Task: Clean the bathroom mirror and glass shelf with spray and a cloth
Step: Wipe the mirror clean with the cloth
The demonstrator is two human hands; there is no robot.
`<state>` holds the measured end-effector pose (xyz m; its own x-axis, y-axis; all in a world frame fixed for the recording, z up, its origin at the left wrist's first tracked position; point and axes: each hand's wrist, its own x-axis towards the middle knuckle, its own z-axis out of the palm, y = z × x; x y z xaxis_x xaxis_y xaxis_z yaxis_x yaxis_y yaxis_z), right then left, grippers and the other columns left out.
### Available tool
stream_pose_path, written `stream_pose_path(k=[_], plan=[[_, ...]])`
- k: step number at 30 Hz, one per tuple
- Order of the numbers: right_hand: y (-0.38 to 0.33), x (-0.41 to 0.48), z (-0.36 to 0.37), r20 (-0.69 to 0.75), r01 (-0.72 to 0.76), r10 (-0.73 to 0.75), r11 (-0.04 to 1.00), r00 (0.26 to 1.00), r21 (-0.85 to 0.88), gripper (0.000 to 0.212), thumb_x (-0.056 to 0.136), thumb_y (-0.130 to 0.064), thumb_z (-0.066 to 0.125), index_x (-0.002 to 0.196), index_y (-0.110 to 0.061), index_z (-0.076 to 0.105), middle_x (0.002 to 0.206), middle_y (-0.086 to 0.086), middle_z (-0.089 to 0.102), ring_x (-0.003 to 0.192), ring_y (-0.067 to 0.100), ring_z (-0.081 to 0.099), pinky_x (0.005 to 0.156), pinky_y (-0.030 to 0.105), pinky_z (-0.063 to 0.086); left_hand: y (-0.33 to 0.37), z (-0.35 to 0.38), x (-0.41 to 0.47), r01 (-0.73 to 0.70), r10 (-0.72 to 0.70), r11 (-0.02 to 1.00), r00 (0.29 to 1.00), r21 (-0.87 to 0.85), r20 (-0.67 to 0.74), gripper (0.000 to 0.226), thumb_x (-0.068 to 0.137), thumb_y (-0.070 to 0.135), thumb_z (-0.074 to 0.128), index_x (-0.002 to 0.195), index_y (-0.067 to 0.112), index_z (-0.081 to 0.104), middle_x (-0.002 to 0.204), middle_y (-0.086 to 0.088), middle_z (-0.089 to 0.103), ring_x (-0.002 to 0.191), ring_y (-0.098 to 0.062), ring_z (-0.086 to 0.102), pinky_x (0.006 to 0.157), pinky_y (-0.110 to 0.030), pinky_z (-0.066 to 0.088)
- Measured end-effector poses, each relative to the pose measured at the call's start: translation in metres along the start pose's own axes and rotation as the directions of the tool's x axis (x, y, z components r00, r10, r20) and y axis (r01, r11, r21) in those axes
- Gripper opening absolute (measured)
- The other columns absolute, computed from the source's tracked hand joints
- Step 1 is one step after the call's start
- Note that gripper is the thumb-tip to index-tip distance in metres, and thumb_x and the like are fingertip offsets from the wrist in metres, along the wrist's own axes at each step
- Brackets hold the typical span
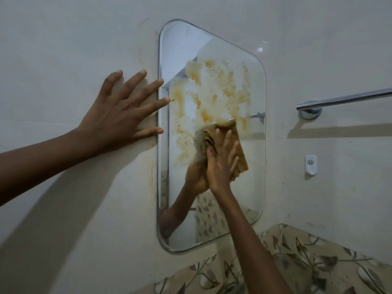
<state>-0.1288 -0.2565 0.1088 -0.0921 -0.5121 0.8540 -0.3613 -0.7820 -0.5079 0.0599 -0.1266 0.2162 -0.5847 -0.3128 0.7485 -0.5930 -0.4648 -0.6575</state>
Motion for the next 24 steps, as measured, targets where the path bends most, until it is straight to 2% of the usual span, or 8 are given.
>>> stream_pose_path(k=[4,9,13,17,19,21,23,24], plan=[[-0.027,-0.041,0.025,0.087,0.248,-0.241,0.965,0.967,-0.080,0.055,0.090,-0.058,0.008,0.142,-0.047,-0.008,0.150,-0.020,-0.027,0.141,0.014,-0.028,0.110,0.036,-0.028,-0.001,-0.001,0.000,-0.005,0.005,1.000,1.000,-0.015,-0.007,0.065,0.091,0.064,0.029,0.145,0.027,0.029,0.154,-0.008,0.027,0.140,-0.034,0.025,0.109,-0.052,0.017],[-0.016,-0.101,0.032,0.215,0.369,-0.358,0.930,0.908,-0.007,0.049,0.095,-0.050,0.012,0.143,-0.051,0.000,0.154,-0.022,-0.020,0.144,0.017,-0.022,0.113,0.035,-0.022,0.000,-0.001,0.000,0.003,-0.003,1.000,1.000,-0.007,-0.018,0.059,0.095,0.058,0.028,0.145,0.027,0.030,0.154,-0.008,0.029,0.141,-0.033,0.025,0.110,-0.052,0.015],[0.026,-0.138,0.032,0.208,0.259,-0.243,0.965,0.948,-0.052,0.048,0.094,-0.056,0.006,0.142,-0.053,0.001,0.154,-0.023,-0.018,0.145,0.013,-0.017,0.114,0.030,-0.015,-0.001,0.000,0.000,0.007,-0.006,1.000,1.000,0.028,-0.022,0.057,0.096,0.057,0.027,0.145,0.028,0.029,0.153,-0.007,0.030,0.140,-0.033,0.027,0.110,-0.053,0.015],[0.059,-0.129,0.024,0.079,0.016,-0.011,0.997,0.997,-0.072,0.049,0.090,-0.061,0.004,0.136,-0.060,-0.011,0.149,-0.033,-0.023,0.142,0.003,-0.019,0.112,0.022,-0.016,0.000,0.000,0.001,0.012,-0.011,0.999,1.000,0.041,-0.019,0.058,0.096,0.057,0.026,0.146,0.028,0.029,0.153,-0.007,0.029,0.141,-0.032,0.026,0.111,-0.053,0.014],[0.072,-0.108,0.012,-0.012,-0.111,0.110,0.991,0.994,-0.075,0.055,0.083,-0.071,0.001,0.133,-0.060,-0.021,0.147,-0.035,-0.025,0.141,-0.001,-0.017,0.114,0.026,-0.012,0.000,0.000,0.001,0.015,-0.014,0.999,1.000,0.047,-0.012,0.058,0.096,0.057,0.025,0.146,0.028,0.028,0.154,-0.007,0.029,0.141,-0.032,0.026,0.111,-0.053,0.015],[0.086,-0.082,-0.001,-0.065,-0.201,0.199,0.979,0.978,-0.030,0.073,0.075,-0.079,0.000,0.139,-0.049,-0.020,0.154,-0.022,-0.013,0.142,0.003,-0.011,0.118,0.035,-0.006,0.000,-0.001,0.000,0.016,-0.016,0.998,1.000,0.055,-0.007,0.058,0.096,0.057,0.024,0.146,0.027,0.028,0.153,-0.007,0.029,0.141,-0.032,0.027,0.110,-0.053,0.016],[0.098,-0.053,-0.011,-0.103,-0.232,0.228,0.972,0.968,-0.030,0.091,0.070,-0.084,-0.002,0.145,-0.034,-0.012,0.159,-0.005,-0.003,0.143,0.005,-0.010,0.119,0.037,-0.005,0.001,-0.001,0.000,0.017,-0.016,0.998,1.000,0.056,-0.005,0.057,0.096,0.055,0.025,0.146,0.027,0.028,0.153,-0.008,0.030,0.140,-0.032,0.028,0.110,-0.054,0.018],[0.100,-0.038,-0.015,-0.119,-0.239,0.233,0.970,0.965,-0.037,0.092,0.071,-0.083,-0.002,0.146,-0.030,-0.010,0.160,-0.001,-0.002,0.144,0.007,-0.010,0.118,0.036,-0.006,0.001,-0.002,0.001,0.017,-0.016,0.998,1.000,0.053,-0.002,0.057,0.096,0.055,0.024,0.146,0.026,0.028,0.153,-0.009,0.030,0.140,-0.032,0.028,0.110,-0.054,0.018]])
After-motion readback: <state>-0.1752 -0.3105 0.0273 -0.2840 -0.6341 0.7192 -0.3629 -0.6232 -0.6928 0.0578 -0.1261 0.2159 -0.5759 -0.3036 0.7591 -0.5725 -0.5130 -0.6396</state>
